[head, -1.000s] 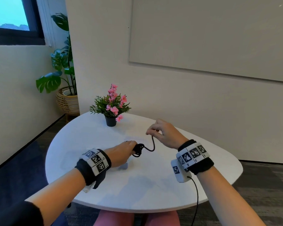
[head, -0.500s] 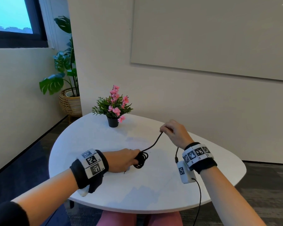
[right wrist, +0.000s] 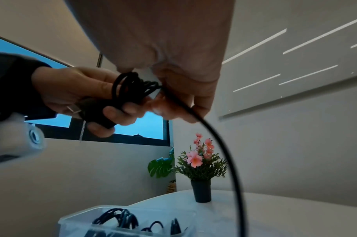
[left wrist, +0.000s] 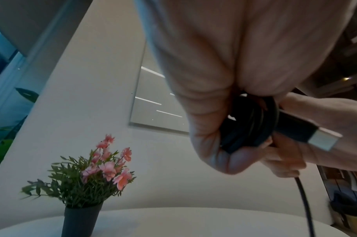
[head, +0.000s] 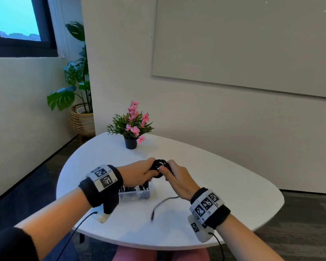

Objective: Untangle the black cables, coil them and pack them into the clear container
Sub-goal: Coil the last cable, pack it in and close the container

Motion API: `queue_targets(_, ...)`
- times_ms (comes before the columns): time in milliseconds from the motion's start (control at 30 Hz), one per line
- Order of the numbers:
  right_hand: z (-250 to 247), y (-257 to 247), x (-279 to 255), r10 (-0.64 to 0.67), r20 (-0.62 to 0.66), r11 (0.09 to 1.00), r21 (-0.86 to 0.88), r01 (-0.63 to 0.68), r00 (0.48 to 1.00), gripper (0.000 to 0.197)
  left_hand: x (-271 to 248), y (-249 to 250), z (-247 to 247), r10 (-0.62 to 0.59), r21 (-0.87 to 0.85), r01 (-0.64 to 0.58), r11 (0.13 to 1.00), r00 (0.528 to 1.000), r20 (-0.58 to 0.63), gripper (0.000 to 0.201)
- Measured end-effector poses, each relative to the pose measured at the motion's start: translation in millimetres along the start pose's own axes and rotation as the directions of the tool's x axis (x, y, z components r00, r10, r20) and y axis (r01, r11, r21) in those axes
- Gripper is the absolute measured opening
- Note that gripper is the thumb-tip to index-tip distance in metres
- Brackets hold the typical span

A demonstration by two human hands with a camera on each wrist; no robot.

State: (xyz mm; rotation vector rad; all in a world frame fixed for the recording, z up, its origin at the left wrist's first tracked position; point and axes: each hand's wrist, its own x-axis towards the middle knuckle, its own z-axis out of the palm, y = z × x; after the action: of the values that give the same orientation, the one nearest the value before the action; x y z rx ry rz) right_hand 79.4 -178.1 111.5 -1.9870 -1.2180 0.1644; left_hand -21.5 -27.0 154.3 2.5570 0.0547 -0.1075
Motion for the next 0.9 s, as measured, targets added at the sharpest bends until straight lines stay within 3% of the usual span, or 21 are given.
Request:
queue_targets(133, 7, -9, 5, 0.033, -0.091, 0.993, 0.112, -0.023, 0.995, 0.044, 1, 7, 3, 0.013, 0.01, -0.013, 1.0, 1.0, 0.011, 0.056)
queue_targets(167, 9, -12, 7, 0.031, -0.123, 0.996, 0.091, -0.02, 0.992, 0.041, 3, 8, 4, 0.026, -0.014, -0.026, 1.0, 1.0, 0.005, 0.056)
queue_targets(267, 7, -14, 10, 0.022, -0.198, 0.999, 0.047, -0.013, 0.98, 0.034, 8, 5, 6, 0.057, -0.102, -0.062, 0.993, 0.997, -0.043, 0.031)
queue_targets(367, 0, -11, 10, 0.015, -0.228, 1.0, 0.023, -0.01, 0.973, 0.035, 8, 1, 8, 0.045, -0.067, -0.046, 0.997, 0.999, -0.009, 0.028)
queue_targets(533, -1, -6, 3, 0.019, -0.148, 1.0, 0.0, -0.019, 0.989, 0.039, 3, -2, 15, 0.062, 0.051, -0.069, 0.996, 0.991, 0.117, 0.02)
queue_targets(700, -7, -2, 3, 0.041, 0.045, 0.998, 0.034, -0.043, 0.998, 0.036, -3, -6, 12, 0.034, 0.189, -0.073, 0.979, 0.979, 0.202, 0.02)
queue_targets(800, -23, -3, 7, 0.062, 0.113, 0.975, 0.205, -0.084, 0.992, 0.036, -10, -5, 12, 0.083, 0.157, -0.116, 0.981, 0.976, 0.203, 0.013)
queue_targets(900, -27, -6, 11, 0.09, 0.097, 0.889, 0.441, -0.124, 0.991, 0.03, -13, 3, 8, 0.175, 0.055, -0.18, 0.982, 0.981, 0.078, 0.017)
